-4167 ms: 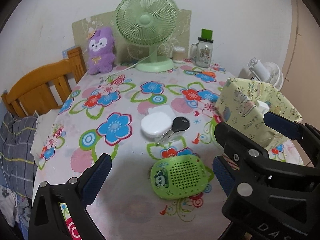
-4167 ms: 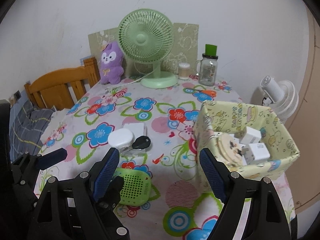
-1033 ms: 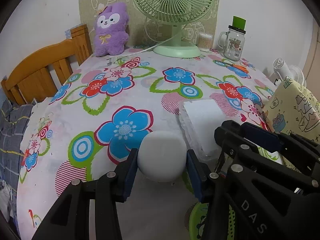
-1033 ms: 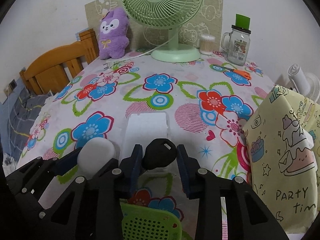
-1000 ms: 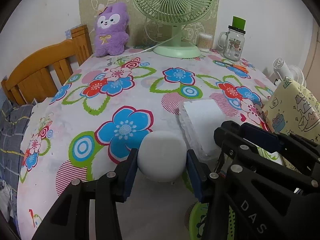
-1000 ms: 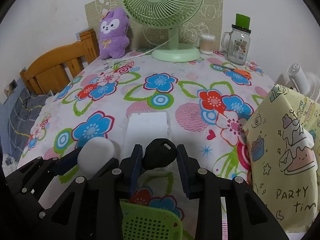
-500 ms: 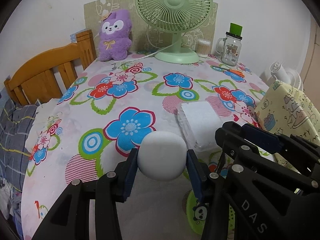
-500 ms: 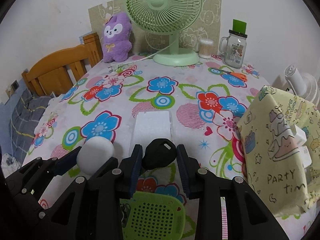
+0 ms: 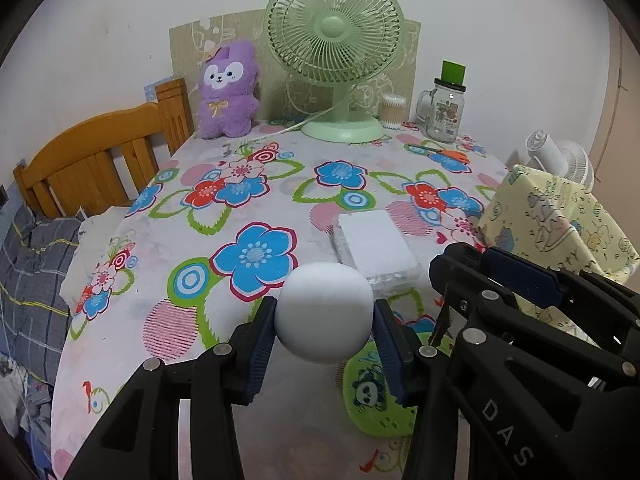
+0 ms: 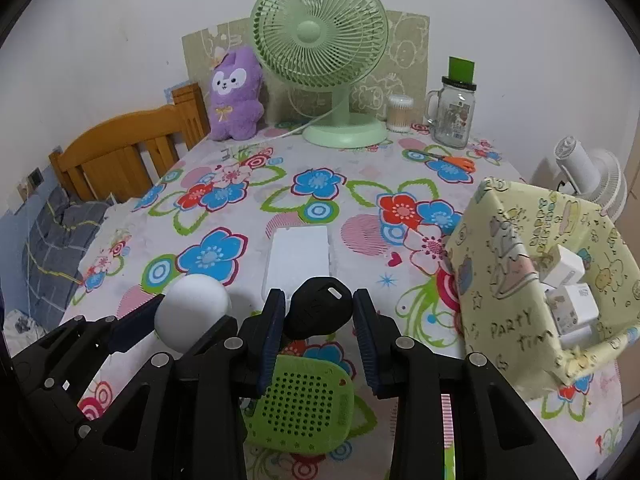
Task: Organize rigid objects
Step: 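Carry the white puck with the left gripper while the right gripper carries the key fob to the yellow box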
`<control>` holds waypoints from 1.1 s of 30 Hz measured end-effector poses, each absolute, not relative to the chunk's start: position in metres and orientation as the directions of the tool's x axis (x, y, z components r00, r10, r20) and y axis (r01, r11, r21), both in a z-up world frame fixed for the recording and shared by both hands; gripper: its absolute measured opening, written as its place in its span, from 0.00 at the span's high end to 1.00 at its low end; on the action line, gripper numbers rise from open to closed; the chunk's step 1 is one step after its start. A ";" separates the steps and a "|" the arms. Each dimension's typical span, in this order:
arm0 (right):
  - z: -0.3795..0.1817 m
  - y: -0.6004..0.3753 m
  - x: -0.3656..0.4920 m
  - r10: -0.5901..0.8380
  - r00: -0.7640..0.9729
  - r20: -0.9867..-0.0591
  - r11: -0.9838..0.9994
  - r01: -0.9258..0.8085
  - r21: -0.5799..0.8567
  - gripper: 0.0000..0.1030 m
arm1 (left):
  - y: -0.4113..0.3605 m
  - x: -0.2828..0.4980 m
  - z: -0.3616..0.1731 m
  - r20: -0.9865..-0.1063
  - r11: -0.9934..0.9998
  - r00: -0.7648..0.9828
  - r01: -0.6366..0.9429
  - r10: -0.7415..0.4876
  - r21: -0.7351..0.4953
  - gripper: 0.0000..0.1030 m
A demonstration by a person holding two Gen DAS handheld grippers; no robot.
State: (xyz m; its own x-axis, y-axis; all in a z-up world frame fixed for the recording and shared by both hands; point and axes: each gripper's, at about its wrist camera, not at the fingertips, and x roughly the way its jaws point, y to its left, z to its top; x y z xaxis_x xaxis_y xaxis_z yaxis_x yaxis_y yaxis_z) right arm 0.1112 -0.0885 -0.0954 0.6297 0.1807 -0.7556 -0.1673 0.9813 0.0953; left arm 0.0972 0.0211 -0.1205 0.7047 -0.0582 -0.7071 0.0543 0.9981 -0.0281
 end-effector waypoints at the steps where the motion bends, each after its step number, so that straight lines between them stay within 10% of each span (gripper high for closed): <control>1: -0.094 -0.090 0.109 0.181 0.632 -0.753 0.981 -0.166 0.096 0.63 | 0.020 0.095 -0.119 -0.704 0.998 0.708 0.056 -0.058 -0.027 0.52; 33: -0.039 -0.146 0.054 0.159 0.686 -0.710 0.987 -0.120 0.106 0.63 | -0.030 0.043 -0.068 -0.658 0.996 0.750 0.088 -0.071 -0.006 0.52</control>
State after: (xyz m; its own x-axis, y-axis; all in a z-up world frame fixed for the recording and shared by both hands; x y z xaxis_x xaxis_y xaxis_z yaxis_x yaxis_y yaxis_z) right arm 0.0544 -0.1462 -0.0392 0.6861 0.1594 -0.7099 -0.1199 0.9871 0.1058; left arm 0.0428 -0.0297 -0.0684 0.7497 -0.0705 -0.6580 0.0882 0.9961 -0.0063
